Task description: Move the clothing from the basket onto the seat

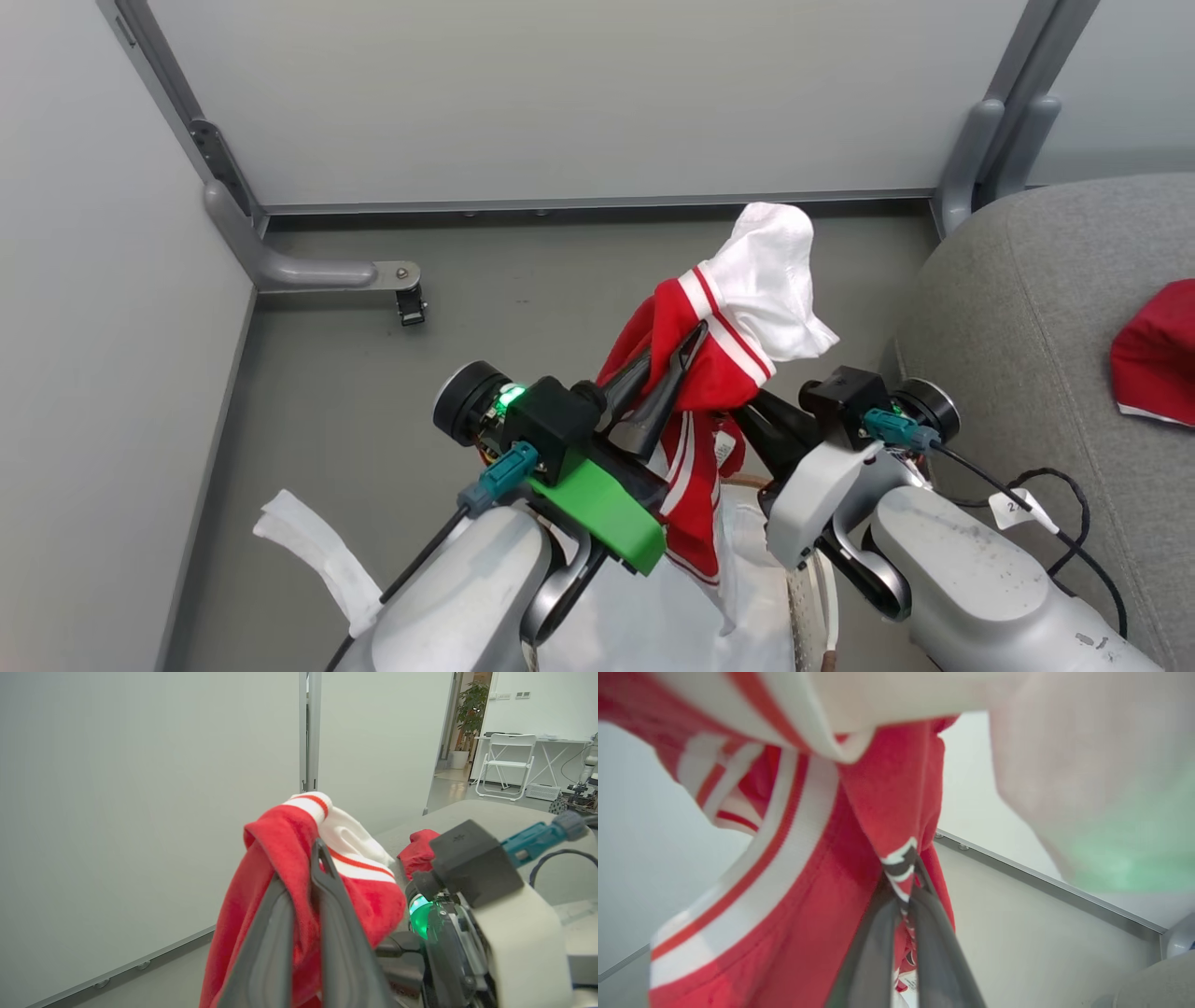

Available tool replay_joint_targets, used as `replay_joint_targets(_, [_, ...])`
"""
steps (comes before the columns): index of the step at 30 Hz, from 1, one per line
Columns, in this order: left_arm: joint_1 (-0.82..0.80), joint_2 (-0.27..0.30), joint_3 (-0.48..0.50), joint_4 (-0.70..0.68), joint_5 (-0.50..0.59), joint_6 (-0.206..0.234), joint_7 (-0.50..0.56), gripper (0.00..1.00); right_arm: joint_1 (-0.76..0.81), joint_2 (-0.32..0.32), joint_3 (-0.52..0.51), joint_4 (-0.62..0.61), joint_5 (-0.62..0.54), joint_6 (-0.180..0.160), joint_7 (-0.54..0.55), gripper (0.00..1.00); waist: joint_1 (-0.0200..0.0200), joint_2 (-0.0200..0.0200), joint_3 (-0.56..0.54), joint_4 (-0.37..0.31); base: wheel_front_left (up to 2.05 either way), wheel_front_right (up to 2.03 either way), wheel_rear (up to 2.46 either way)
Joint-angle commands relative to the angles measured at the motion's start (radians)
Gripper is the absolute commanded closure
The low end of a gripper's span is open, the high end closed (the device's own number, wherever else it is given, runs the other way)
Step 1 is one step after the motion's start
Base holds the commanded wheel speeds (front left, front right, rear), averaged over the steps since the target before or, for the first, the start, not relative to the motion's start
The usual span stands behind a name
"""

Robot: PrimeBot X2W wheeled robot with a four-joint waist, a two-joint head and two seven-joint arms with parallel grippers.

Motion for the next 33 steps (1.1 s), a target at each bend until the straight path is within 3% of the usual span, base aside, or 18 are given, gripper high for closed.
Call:
replay_joint_targets(1, [0.014,0.001,0.011,0.003,0.005,0.004,-0.004,1.0,0.022,-0.004,-0.008,-0.01,0.0,-0.001,-0.002,1.0,0.0,0.0044,0.002,-0.019,0.0,0.0,0.0])
replay_joint_targets(3, [0.018,0.001,0.022,0.003,0.012,0.007,-0.004,1.0,0.033,-0.005,-0.021,-0.024,-0.002,-0.001,-0.002,1.0,0.0,0.0044,0.006,-0.04,0.0,0.0,0.0])
replay_joint_targets(4, [0.02,0.001,0.029,0.001,0.013,0.01,-0.004,0.64,0.039,-0.006,-0.03,-0.034,-0.004,-0.001,-0.002,1.0,0.0,0.0044,0.009,-0.053,0.0,0.0,0.0])
replay_joint_targets(5, [0.024,0.001,0.034,0.006,0.012,0.011,-0.004,0.4,0.045,-0.004,-0.038,-0.041,-0.006,-0.001,-0.002,1.0,0.0,0.0044,0.011,-0.068,0.0,0.0,0.0])
replay_joint_targets(6, [0.028,0.001,0.037,0.012,0.013,0.011,-0.004,0.0,0.055,-0.003,-0.052,-0.051,-0.007,-0.001,-0.002,1.0,0.0,0.0044,0.013,-0.085,0.0,0.0,0.0])
replay_joint_targets(23, [0.052,0.002,0.085,0.071,0.066,0.0,-0.002,0.0,0.181,-0.011,-0.22,-0.177,-0.054,-0.001,-0.002,1.0,0.0,0.0044,0.072,-0.524,0.0,0.0,0.0])
replay_joint_targets(28, [0.057,0.002,0.089,0.089,0.071,-0.001,-0.002,0.0,0.194,-0.017,-0.24,-0.189,-0.062,-0.001,-0.002,1.0,0.0,0.0044,0.086,-0.613,0.0,0.0,0.0])
replay_joint_targets(33, [0.059,0.003,0.088,0.106,0.074,-0.002,-0.002,0.0,0.175,-0.032,-0.261,-0.193,-0.074,-0.001,-0.002,1.0,0.0,0.0044,0.108,-0.658,0.0,0.0,0.0])
